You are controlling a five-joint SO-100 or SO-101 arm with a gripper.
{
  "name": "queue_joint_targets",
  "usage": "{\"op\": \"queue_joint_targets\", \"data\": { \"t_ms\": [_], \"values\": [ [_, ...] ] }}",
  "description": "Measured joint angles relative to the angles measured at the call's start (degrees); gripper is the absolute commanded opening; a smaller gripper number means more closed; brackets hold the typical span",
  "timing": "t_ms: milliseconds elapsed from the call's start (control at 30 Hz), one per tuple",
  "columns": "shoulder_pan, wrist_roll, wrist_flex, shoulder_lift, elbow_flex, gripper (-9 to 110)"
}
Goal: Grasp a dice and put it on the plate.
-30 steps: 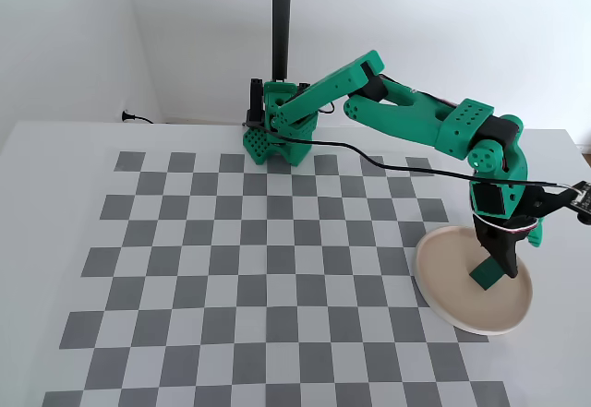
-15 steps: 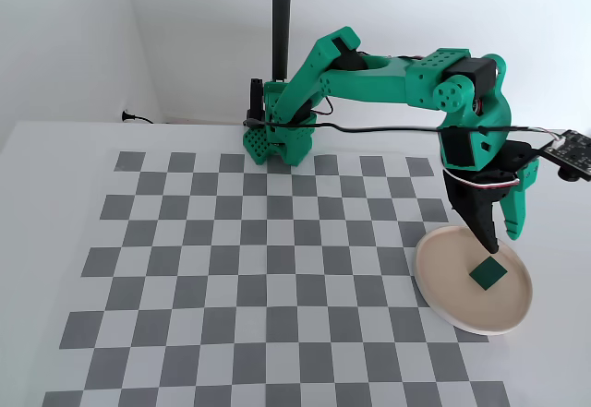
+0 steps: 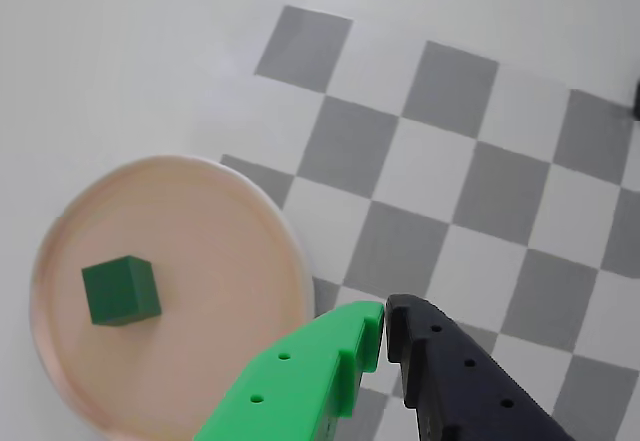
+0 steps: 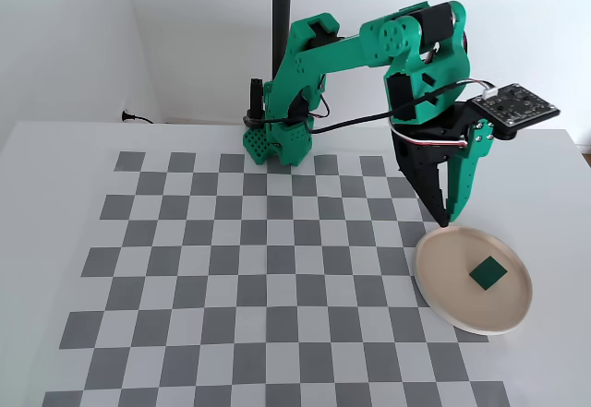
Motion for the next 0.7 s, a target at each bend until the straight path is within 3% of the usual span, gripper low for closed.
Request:
{"op": "queue_joint_targets", "data": {
  "t_ms": [367, 700],
  "values": [
    [4.75, 2.11, 2.11, 7.21, 4.13, -4],
    [6.33, 0.97, -18.46, 39.64, 45.35, -4]
  ]
}}
